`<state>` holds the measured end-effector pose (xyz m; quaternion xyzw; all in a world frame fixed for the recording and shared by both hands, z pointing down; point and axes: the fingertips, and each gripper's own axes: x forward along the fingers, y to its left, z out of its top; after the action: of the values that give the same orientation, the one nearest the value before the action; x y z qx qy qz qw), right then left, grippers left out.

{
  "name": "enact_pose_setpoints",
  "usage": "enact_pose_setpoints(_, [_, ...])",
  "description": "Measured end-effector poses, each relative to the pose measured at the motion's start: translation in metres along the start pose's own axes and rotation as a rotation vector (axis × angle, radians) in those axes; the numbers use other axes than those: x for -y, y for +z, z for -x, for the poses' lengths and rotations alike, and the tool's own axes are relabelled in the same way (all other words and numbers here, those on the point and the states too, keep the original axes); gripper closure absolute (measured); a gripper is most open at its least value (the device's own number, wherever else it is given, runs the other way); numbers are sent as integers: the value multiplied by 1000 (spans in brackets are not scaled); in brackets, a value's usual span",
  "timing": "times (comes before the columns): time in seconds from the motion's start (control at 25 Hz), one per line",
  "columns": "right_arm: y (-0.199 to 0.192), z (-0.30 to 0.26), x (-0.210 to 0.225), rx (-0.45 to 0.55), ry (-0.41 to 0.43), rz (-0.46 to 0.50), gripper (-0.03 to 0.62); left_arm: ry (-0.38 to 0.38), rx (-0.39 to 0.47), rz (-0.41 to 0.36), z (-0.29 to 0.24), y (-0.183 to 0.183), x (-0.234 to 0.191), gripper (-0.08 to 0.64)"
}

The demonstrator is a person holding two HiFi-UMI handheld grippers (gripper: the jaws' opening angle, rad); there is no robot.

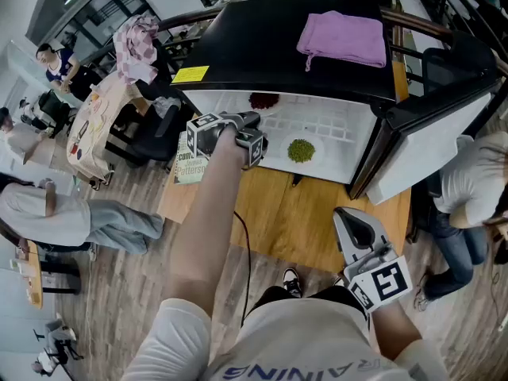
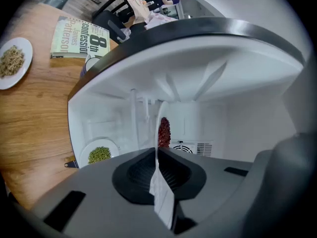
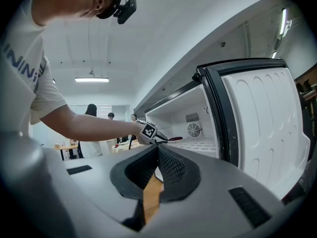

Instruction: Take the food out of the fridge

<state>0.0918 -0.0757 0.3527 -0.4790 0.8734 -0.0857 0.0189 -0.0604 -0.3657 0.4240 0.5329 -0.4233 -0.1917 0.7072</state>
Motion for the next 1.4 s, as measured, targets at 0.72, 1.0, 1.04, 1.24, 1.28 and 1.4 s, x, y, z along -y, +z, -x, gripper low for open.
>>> enact_pose_setpoints(0.72, [-7,-2,-13,-23,34,-1,574,-107,1,-19,25,-7,-9,540])
enact_pose_setpoints(1.0, [-8,-3,-23,-31,55,4,574,-108,-14,-37,38,-14,-11,540])
enact_pose_setpoints(1.04, [-7,-3,-24,-31,58,5,574,-104,-14,-35,39,-14,-12,539])
enact_pose_setpoints(1.24, [-7,-2,-28,-36,66,9,574,-94,-13,-35,40,-15,-17,540])
enact_pose_setpoints(1.28, [-7,-1,-28,-36,66,10,574,-97,-13,-34,40,-15,-18,538])
enact_pose_setpoints(1.4, [-8,-1,-28,-38,65,13,574,-110,-15,-35,37,-16,-19,537])
